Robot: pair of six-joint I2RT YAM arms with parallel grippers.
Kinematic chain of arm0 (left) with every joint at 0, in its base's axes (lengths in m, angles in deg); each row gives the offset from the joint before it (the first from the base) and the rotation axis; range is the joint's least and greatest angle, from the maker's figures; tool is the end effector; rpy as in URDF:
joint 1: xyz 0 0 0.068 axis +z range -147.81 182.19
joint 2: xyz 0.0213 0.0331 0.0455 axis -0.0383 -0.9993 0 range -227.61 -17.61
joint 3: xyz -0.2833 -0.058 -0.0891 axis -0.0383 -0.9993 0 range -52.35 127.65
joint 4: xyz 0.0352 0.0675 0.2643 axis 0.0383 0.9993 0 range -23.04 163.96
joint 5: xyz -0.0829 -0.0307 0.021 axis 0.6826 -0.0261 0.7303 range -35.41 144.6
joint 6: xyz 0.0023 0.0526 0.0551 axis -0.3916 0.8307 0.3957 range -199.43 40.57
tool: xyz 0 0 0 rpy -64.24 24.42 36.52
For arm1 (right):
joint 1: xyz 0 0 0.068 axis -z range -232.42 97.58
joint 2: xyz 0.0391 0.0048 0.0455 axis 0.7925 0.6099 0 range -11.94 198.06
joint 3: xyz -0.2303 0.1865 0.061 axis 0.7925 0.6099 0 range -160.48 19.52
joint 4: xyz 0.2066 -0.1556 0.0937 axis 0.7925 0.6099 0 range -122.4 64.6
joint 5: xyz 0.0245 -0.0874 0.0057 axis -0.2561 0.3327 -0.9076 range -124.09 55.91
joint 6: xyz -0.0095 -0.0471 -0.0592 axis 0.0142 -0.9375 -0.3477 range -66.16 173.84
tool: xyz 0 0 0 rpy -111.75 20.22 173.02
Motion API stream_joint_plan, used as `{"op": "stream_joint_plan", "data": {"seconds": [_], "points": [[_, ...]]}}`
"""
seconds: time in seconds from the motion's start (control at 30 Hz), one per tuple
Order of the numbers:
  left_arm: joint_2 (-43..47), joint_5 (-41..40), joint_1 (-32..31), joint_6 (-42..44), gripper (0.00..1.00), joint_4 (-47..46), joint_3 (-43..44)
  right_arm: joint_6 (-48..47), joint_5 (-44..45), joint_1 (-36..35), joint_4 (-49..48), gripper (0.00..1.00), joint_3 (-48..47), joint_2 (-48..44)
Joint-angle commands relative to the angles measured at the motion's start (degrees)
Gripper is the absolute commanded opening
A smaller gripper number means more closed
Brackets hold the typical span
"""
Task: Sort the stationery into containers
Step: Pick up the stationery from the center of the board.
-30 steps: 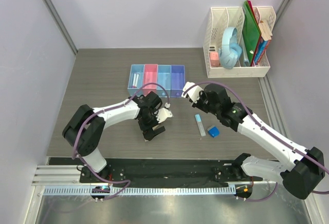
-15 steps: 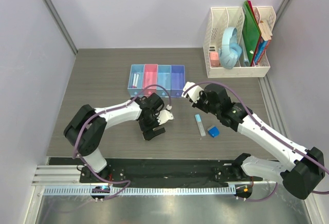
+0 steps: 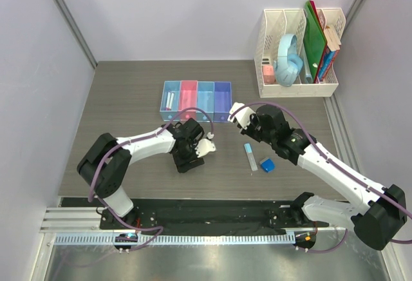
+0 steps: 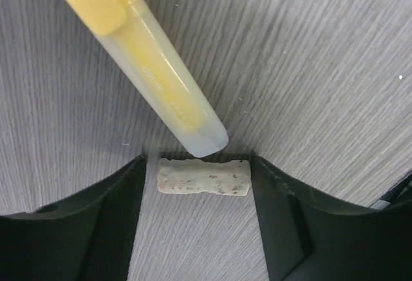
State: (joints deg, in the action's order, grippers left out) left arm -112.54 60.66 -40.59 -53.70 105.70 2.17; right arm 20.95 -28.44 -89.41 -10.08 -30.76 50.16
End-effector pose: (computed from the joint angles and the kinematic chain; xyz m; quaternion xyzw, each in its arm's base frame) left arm 0.2213 -0.2141 0.1488 0.5638 0.8188 -0.0661 0.0855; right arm 0.2139 0.1532 0.3019 -0.4865 0.7366 -0.0267 0.4690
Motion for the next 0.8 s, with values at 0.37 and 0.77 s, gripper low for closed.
{"op": "stream_joint_plan", "data": {"seconds": [0.37, 0.77], "points": [[-0.52, 7.02, 0.25, -2.0, 0.45, 12.58, 0.14, 0.63, 0.68, 0.43, -4.48, 0.01, -5.0, 5.39], [7.83, 5.71, 0.42, -1.74, 0.47, 16.45, 9.99, 1.42, -0.99, 3.24, -10.45, 0.01, -14.66, 19.53]]}}
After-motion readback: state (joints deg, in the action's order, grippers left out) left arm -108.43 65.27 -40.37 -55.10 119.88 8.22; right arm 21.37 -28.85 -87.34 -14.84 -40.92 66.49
